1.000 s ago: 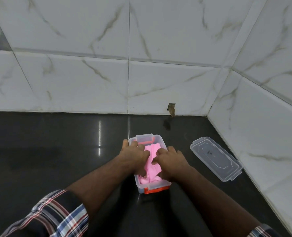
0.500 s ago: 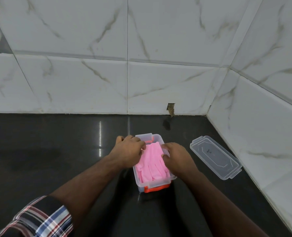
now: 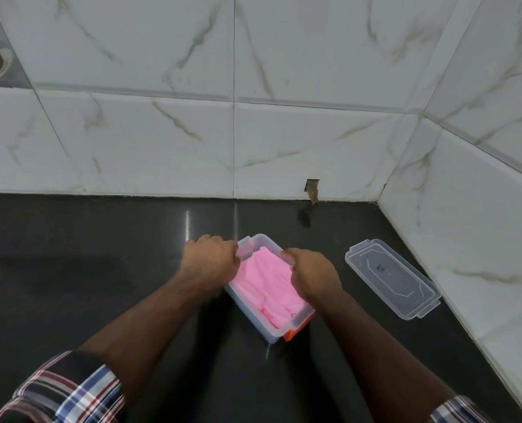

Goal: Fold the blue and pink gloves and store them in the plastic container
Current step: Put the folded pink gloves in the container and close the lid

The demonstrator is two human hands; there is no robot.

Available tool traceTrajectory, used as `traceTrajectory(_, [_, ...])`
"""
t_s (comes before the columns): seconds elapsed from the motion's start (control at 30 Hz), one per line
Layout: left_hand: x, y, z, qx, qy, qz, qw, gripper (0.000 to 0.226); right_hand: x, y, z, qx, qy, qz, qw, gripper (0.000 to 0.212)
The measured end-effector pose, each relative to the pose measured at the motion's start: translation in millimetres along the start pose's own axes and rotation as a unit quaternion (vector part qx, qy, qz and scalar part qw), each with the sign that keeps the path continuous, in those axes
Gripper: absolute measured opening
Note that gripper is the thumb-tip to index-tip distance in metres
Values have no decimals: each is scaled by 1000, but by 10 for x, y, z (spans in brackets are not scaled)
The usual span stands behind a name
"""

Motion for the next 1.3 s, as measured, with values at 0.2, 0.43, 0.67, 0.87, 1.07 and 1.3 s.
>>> traceTrajectory(0.2, [259,-52,-298,-20,-32,-78,996,45,-190,159,-526,-13,-95,-43,994,33])
traceTrajectory(0.43, [438,-35,-363,83,-30,26,996,31,-174,366,-888,-12,-178,-72,981,51])
traceTrajectory(0.67, [347,23,155,134,84,114,981,32,-80,141,-507,-96,-122,15,988,31])
traceTrajectory(0.87, [159,86,1055,121,195,83,970,40,90,27,307,-21,-24,-7,999,25])
traceTrajectory(1.07, [23,256,1921,84,248,-2,965,34,401,-132,1140,-21,141,-25,989,31])
traceTrajectory(1.3, [-91,405,2232,70,235,-69,967,34,464,-61,1596,-13,149,-47,988,28])
Point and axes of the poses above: each hand's wrist, its own x-axis away from the middle knuckle, its own y-axis out of the palm, z = x × y, the point moved 3 cm from there along -x, towards the middle knuckle, and after that the axes turned 1 degree about -y, right-handed, at the moved point
